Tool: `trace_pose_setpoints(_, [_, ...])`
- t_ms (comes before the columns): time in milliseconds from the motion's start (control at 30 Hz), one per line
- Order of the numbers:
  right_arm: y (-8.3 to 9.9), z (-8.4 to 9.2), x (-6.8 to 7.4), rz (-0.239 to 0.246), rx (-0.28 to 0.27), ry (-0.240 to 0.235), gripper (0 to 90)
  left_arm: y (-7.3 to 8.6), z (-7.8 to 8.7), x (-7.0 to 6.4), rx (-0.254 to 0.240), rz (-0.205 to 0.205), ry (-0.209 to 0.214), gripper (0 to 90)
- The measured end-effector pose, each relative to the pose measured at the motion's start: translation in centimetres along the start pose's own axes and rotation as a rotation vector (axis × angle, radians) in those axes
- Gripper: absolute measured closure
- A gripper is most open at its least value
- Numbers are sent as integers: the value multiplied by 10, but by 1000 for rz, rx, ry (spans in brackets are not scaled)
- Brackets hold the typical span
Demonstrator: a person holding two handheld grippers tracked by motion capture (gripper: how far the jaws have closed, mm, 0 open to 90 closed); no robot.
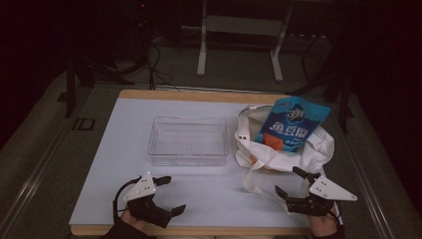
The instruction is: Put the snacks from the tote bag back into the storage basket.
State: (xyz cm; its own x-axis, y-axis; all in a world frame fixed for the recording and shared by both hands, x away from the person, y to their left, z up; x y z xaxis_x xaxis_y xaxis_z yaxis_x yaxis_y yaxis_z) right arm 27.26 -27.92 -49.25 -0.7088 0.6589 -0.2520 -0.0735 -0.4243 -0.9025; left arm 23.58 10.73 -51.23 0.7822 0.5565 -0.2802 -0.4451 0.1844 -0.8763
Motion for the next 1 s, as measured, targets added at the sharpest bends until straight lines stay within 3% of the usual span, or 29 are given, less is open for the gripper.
trace_pose_setpoints(100, [-1,-1,3,-11,9,-48,143,0,0,-1,-1,-17,-12,0])
trace_pose_setpoints(233, [1,-1,5,4,38,-110,146,-1,-2,0,18,11,9,0])
trace_pose_setpoints(333, [5,-2,7,-10,76,-169,146,-3,-5,-1,24,-6,1,0])
trace_pose_setpoints(400, [6,-2,6,-18,92,-190,145,-2,-7,-2,33,-17,2,0])
trace_pose_setpoints(567, [8,-1,2,-1,151,-217,144,-3,-13,-9,83,12,23,0])
trace_pose_setpoints(633, [6,1,1,-2,150,-235,144,-6,-17,-14,101,12,19,0])
trace_pose_setpoints(733, [2,3,2,-1,134,-261,140,-12,-21,-22,98,-20,77,0])
trace_pose_setpoints(833, [-3,4,6,26,135,-263,140,-17,-23,-27,108,-41,85,0])
trace_pose_setpoints(867, [-4,3,6,35,138,-253,140,-19,-23,-28,104,-42,105,0])
trace_pose_setpoints(1000, [-9,3,9,26,113,-292,137,-27,-30,-32,113,-44,138,0])
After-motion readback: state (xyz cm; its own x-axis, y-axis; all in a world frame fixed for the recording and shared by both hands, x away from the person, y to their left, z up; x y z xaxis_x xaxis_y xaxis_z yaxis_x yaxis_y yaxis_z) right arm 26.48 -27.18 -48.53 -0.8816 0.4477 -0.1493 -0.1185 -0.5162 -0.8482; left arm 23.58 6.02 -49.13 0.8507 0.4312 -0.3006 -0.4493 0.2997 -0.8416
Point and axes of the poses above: each handheld gripper's, and its own axes: z roughly backward along the jaws, y roughly out of its underside, x roughly to its left, the point moved 6 cm from there along -z, roughly forward along the jaws, and after that the axes turned 8 degrees about z, right-handed, at the moved point
